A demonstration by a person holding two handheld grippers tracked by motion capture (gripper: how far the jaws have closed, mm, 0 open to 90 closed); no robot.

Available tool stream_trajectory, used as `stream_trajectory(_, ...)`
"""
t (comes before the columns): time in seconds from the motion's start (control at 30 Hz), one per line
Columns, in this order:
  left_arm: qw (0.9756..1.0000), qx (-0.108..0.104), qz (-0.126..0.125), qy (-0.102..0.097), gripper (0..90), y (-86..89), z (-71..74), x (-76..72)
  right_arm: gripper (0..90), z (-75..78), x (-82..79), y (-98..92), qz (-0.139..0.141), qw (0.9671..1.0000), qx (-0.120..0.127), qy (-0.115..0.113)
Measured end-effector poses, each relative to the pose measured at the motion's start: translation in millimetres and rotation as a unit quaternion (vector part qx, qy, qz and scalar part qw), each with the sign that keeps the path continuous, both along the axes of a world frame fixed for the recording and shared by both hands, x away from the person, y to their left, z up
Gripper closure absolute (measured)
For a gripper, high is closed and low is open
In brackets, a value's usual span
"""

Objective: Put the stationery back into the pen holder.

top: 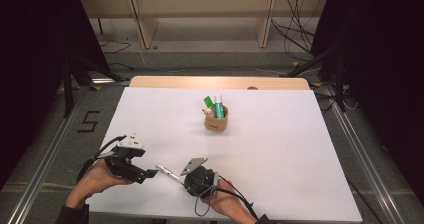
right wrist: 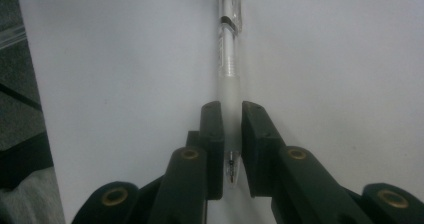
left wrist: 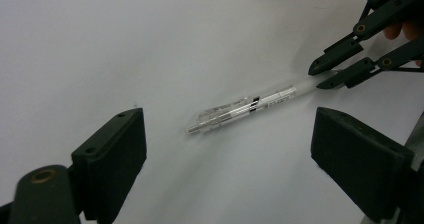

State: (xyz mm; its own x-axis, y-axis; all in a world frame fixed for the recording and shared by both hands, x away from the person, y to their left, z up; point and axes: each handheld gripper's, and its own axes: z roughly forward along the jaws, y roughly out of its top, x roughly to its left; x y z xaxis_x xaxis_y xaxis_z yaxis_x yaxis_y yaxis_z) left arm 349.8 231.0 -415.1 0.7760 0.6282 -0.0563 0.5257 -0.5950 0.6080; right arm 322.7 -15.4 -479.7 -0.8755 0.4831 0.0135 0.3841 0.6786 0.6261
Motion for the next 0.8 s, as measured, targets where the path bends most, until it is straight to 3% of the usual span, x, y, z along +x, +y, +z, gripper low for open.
stream_trajectory(0.2, 1.0, -0.002, 0.0, -0.004, 14.3, 1.4, 1.9, -0.5, 81.3, 9.9, -2.3, -8.9, 0.021, 0.9994, -0.002, -0.027)
stream_trajectory(0.4, 0.9998, -0.011, 0.001, -0.014, 14.3, 2.0, 9.4, -3.4, 81.2, 23.5, -13.6, -28.6, 0.05, 0.9947, -0.006, -0.09)
stream_trajectory(0.53, 0.9998, -0.011, -0.008, -0.016, 14.3, -2.7, 11.7, -5.4, 81.2, 30.8, -18.5, -47.5, 0.072, 0.9871, -0.014, -0.142)
stream_trajectory(0.63, 0.9996, -0.014, -0.016, -0.018, 14.3, -7.5, 14.0, -5.9, 81.2, 35.5, -22.7, -61.8, 0.08, 0.9828, -0.02, -0.165)
stream_trajectory(0.8, 0.9988, -0.012, -0.036, -0.031, 14.5, -22.7, 22.5, -6.8, 81.2, 38.7, -33.4, -80.0, 0.105, 0.9703, -0.04, -0.214)
